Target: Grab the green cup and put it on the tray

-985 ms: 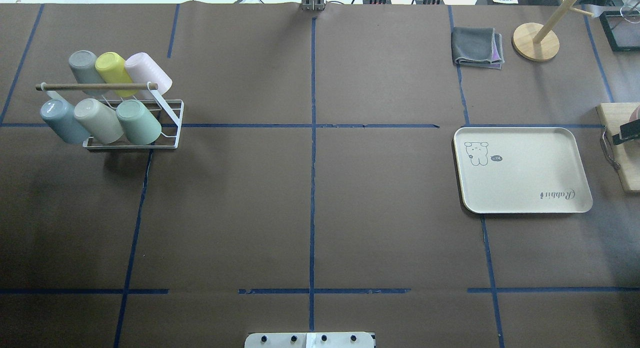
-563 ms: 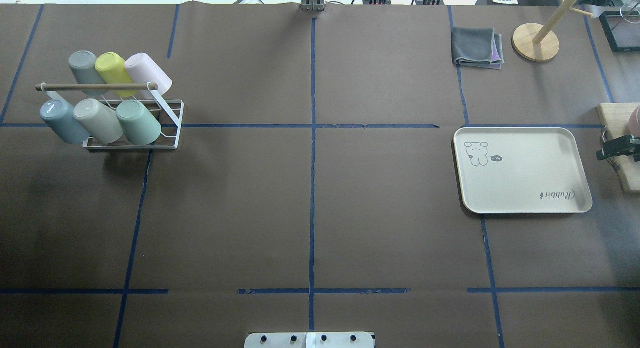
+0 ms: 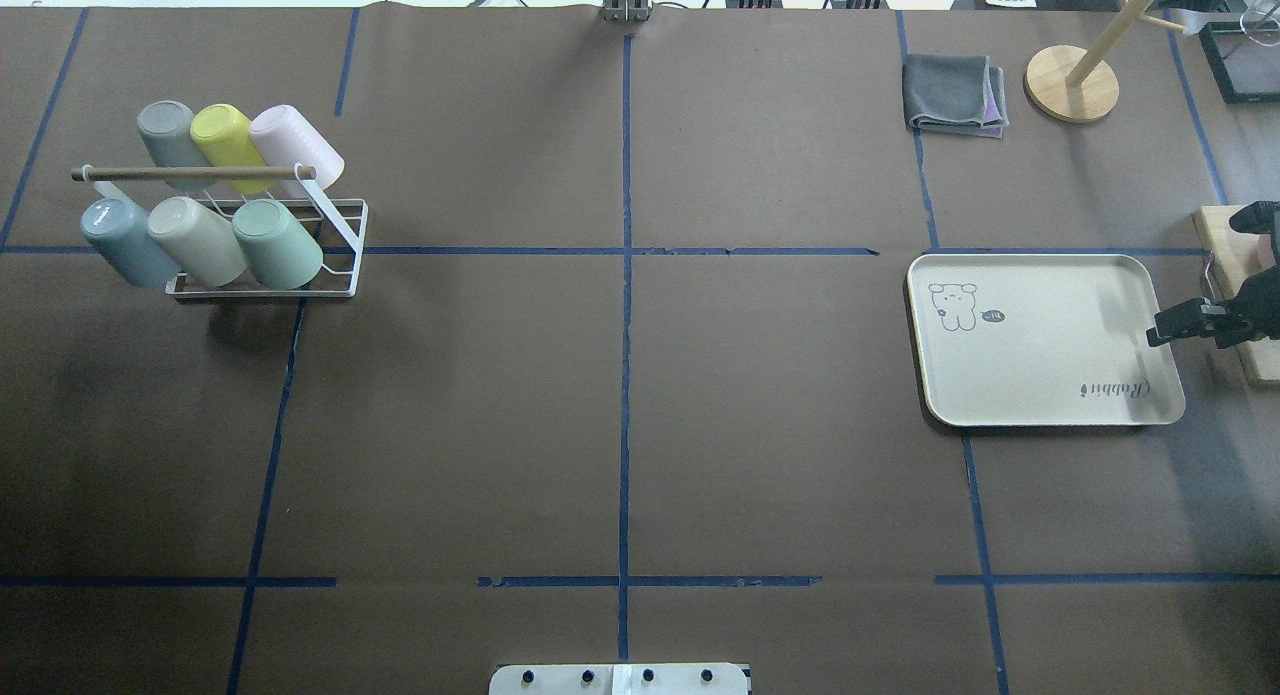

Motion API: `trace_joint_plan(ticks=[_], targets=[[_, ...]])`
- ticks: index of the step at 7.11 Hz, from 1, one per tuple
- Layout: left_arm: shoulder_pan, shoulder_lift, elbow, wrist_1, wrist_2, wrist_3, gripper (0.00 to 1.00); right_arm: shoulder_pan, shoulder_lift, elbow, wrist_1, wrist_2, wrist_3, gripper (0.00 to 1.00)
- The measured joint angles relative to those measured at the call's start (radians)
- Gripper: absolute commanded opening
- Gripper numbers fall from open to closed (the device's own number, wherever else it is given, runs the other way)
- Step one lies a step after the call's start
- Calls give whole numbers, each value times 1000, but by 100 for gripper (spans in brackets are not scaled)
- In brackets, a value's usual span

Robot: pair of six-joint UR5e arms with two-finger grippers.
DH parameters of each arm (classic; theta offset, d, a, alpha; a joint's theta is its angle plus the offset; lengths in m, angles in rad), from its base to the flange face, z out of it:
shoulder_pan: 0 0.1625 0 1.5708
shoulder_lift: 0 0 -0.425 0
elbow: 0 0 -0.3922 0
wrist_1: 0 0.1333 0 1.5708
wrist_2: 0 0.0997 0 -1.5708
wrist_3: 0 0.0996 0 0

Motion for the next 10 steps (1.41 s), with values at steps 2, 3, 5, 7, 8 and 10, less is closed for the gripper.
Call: trace_joint_plan(ticks=[2,3,5,7,8,10], targets=[[0,0,1,0,0,0,100,-10,6,-2,0,-3,1,66],[0,-1,1,0,0,0,100,-13,8,-3,-1,-3,1,60],[0,-1,1,0,0,0,100,-15,11,-4,-5,-3,1,49],[0,-1,2,0,0,0,100,-15,12,-4,-8,-3,0,12],[0,-1,2,0,0,0,100,-15,11,-4,-8,-4,0,2],[0,-2,2,0,0,0,100,-14,9,-4,-4,-4,-2,0]])
